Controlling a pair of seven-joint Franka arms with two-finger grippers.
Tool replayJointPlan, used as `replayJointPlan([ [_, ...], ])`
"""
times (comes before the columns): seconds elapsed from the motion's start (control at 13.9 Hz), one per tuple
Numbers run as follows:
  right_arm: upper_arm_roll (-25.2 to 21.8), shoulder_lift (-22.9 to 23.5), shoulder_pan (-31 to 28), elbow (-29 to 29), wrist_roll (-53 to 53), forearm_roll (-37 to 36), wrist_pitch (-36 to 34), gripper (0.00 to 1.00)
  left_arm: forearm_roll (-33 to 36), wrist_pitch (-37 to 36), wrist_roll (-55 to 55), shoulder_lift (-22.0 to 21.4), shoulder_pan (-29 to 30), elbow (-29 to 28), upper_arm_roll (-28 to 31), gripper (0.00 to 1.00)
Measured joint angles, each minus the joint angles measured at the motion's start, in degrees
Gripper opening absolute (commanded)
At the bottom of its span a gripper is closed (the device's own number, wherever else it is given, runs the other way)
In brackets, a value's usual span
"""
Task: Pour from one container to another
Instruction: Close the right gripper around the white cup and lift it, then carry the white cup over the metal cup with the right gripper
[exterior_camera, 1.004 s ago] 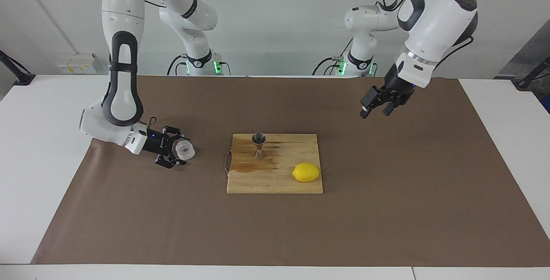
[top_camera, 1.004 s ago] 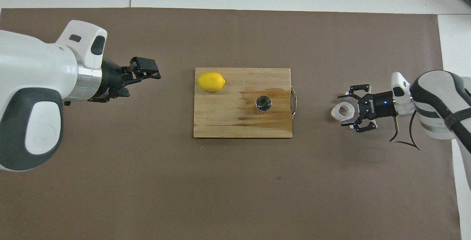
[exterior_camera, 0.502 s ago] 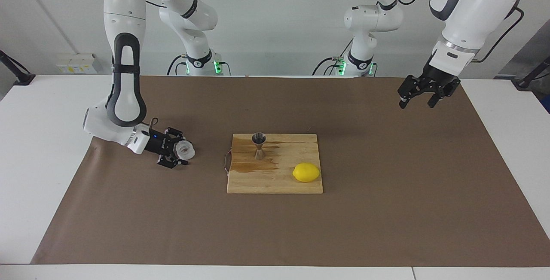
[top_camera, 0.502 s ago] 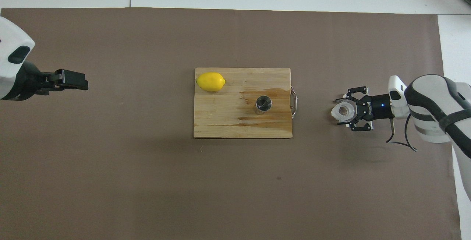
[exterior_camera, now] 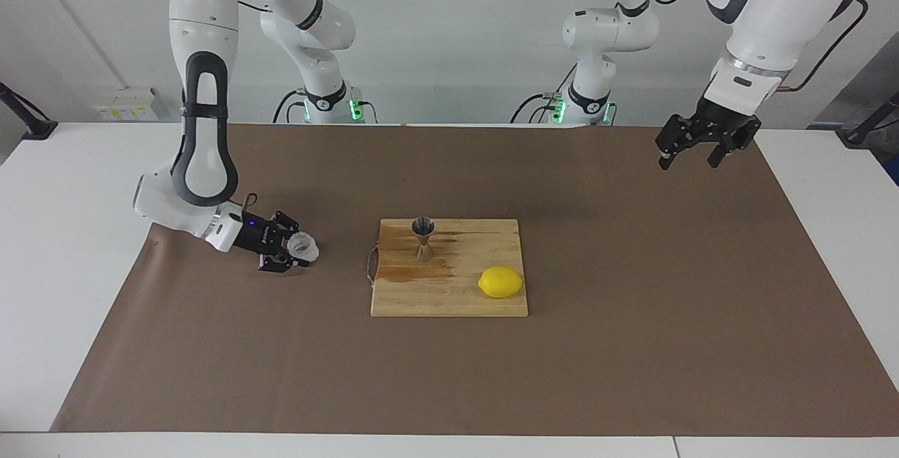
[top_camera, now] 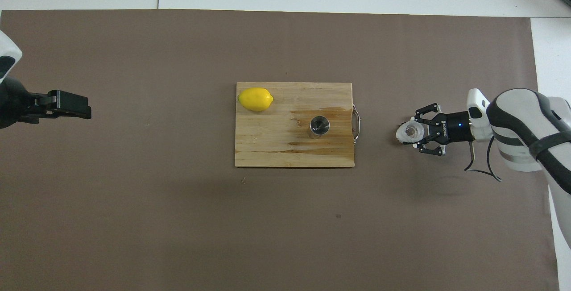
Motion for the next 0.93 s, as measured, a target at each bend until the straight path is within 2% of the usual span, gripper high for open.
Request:
replayJointPlan([
  [0.29,1.18,-6.03,5.73,1.17,14.35,-0.43,0.05,0.2,1.23,-0.14,0.09,0.03,-0.01,-0.13,0.16,1.0],
  [0.5,1.29,-10.35,10.39,1.33,25.13,-3.46,1.11,0.2,1.4,-0.13,0.16,-0.02,-0.08,-1.52,0.15,1.0],
  [0.93,1.4,-11.35,17.52,3.04,38.21,-12.96,7.36,0.2,1.4,0.61,0.2,-0.32,-0.65,-2.34,-0.04,1.0],
])
